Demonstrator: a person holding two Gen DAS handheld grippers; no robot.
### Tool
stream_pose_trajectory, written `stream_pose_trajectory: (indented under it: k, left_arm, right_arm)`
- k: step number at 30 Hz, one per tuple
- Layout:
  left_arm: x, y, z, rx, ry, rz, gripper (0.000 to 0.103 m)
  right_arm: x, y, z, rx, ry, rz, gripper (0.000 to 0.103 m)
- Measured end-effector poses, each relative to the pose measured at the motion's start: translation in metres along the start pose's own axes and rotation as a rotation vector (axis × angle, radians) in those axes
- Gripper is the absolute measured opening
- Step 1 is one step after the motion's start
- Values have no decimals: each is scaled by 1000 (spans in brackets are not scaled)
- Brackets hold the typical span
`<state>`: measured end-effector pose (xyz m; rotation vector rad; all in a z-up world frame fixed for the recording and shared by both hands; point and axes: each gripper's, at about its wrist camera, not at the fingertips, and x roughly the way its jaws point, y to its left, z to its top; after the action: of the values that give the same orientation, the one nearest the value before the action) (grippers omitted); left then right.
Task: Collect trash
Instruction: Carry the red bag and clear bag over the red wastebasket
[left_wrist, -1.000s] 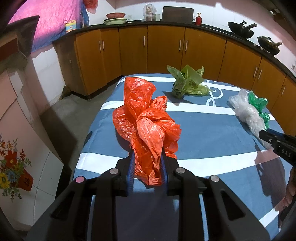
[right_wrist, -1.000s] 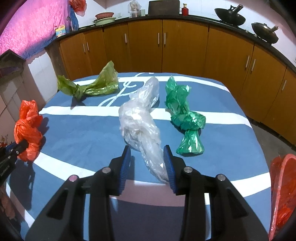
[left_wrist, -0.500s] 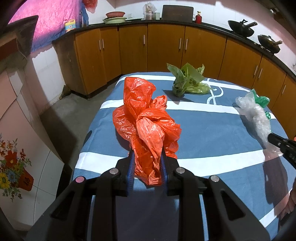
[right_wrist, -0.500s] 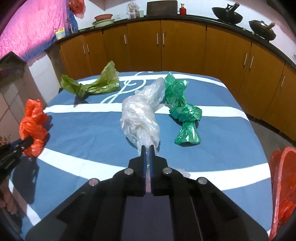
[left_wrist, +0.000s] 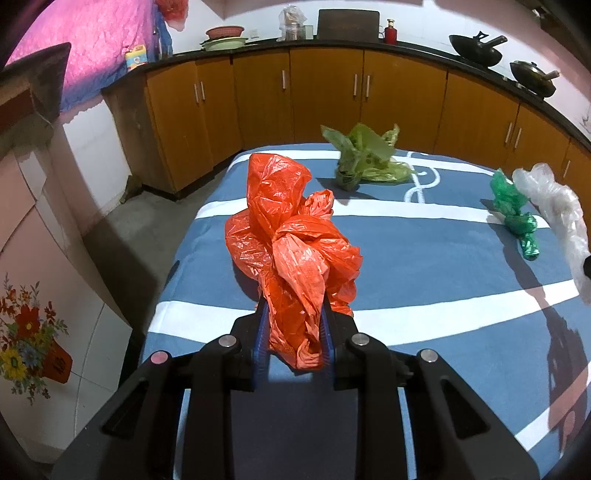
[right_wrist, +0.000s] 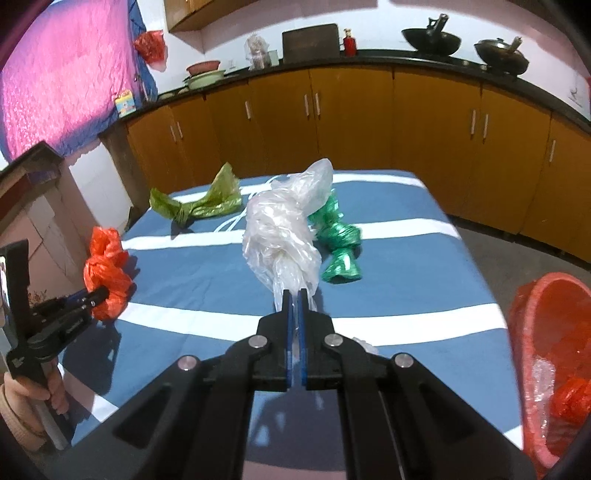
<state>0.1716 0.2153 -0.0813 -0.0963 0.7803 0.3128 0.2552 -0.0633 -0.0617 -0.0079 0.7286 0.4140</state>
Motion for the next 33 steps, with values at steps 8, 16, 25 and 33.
stream_pose_trajectory:
  k: [8,16,25,33]
  left_arm:
    - [-25,-35,9,50,-32,-69,25]
    - [-53,-77,16,105,-71,-187,25]
    - [-76,-124,19,170,-102,-287,25]
    - [-89,-168,16,226,-113,-350,25]
  right_arm:
    - [-30,-25,1,45,-46,-45,4]
    - [-67,-57,-5,102,-97,-105,4]
    - [-104,-84,-11,134,-154,-169,4]
    - [-127,-115,-21,182,-181,-220,4]
